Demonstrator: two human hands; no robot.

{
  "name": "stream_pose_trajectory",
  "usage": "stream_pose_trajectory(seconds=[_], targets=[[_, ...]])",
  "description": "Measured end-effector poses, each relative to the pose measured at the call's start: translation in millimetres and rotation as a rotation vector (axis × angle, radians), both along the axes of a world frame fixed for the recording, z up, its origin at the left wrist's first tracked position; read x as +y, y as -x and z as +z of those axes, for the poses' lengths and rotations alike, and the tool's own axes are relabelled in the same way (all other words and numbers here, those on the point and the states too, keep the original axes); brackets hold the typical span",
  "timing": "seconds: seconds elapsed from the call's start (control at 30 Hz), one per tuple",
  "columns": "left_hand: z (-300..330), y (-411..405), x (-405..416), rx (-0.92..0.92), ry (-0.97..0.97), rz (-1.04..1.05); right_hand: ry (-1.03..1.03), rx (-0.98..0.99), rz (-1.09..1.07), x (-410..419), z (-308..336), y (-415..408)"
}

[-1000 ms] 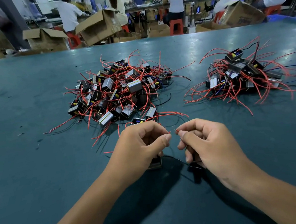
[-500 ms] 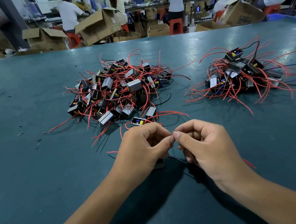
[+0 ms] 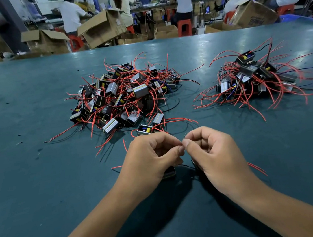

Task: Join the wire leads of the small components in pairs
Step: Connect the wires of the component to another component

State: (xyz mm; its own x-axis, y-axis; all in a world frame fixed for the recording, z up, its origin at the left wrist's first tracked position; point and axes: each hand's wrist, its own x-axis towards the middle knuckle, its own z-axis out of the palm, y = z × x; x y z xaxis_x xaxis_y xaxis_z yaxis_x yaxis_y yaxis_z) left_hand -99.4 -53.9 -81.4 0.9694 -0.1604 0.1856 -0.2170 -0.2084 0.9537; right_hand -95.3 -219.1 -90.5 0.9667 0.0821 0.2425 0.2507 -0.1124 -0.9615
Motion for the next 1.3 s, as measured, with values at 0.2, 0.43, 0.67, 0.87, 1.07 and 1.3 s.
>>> stream_pose_trajectory(seconds=[0.2,0.43,0.67,0.87,1.07,1.3], targets=[[1,0,0,0.023,0.009,0.003,0.037,-0.024,-0.012,0,-1,1],[15,0,9,-0.225,-0.256,0.131,0.175,-0.120,0.018,-4,2,2],[22,1,7,-0.226,-0.400,0.022,0.252,-0.204,0.052,-5,8,7],[26,1,1,-0.062,-0.288,0.075,0.259,-0.229,0.069,-4,8,8],[24,3,0,0.046,-0.230,0.098,0.344,-0.326,0.089,-5,9,9],[33,-3,31,-0.223,-0.277,-0.083,0.306,-0.243,0.114,-13,10,2]])
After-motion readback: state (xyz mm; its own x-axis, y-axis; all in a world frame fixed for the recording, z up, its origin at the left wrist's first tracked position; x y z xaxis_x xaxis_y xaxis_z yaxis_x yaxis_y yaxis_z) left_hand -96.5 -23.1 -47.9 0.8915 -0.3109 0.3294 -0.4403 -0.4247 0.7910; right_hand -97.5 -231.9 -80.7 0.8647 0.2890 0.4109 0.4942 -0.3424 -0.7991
